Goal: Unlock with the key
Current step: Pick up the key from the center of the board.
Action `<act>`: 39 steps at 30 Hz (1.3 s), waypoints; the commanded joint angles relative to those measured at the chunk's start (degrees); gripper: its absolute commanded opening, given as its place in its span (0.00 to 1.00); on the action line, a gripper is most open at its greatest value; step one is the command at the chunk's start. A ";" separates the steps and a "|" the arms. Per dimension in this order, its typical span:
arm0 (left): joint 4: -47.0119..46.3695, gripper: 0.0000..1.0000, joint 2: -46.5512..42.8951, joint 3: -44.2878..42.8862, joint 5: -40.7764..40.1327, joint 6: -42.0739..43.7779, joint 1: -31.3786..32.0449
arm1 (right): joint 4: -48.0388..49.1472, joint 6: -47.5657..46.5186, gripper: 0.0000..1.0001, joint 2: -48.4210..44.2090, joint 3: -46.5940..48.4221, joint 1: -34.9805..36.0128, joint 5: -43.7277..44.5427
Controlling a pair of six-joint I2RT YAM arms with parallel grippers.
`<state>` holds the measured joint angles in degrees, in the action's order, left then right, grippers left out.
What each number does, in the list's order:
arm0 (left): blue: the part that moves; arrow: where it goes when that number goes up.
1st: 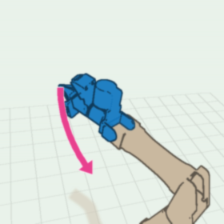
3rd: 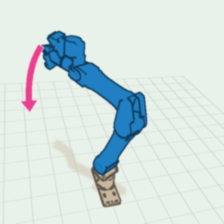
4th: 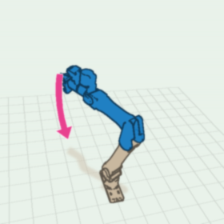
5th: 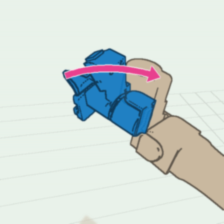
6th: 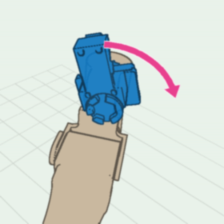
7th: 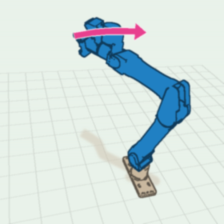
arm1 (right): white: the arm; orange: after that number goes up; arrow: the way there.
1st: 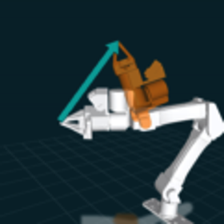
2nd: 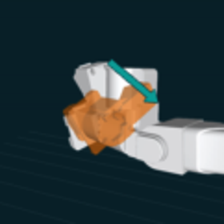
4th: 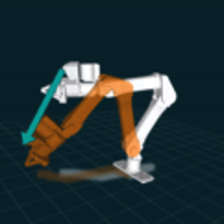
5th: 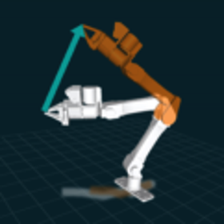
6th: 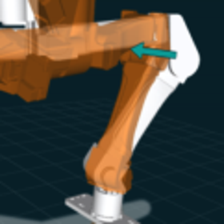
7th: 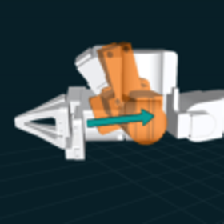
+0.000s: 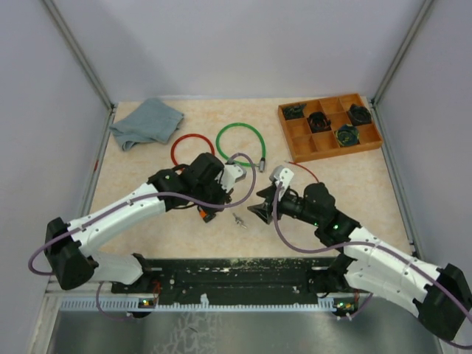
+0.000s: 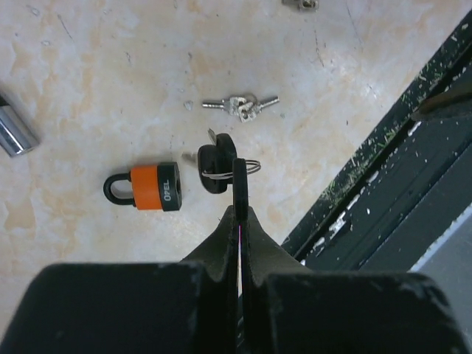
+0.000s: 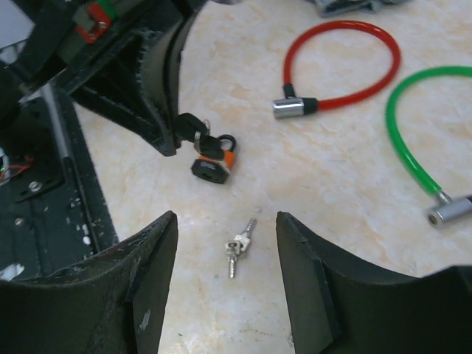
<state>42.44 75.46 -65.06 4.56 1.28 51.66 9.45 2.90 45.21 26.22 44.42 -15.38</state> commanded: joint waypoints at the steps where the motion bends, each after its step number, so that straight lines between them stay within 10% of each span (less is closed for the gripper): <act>1: 7.35 0.00 0.00 -3.80 3.76 3.52 0.33 | 11.92 -2.18 0.56 2.08 0.41 -0.44 -14.02; 22: 3.91 0.00 -1.39 -3.15 14.62 7.57 0.68 | 33.89 2.32 0.42 20.40 0.37 -0.55 -27.83; 29: 2.52 0.00 -2.07 -2.49 15.69 8.32 0.79 | 34.63 4.33 0.09 21.85 0.23 -1.40 -29.71; 39: -11.38 0.27 -7.83 4.13 4.49 -1.07 0.63 | 40.85 15.30 0.00 17.36 -3.98 -4.65 -25.64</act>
<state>42.06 73.03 -64.73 16.23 7.01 52.03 43.94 12.88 66.04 22.92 40.34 -44.16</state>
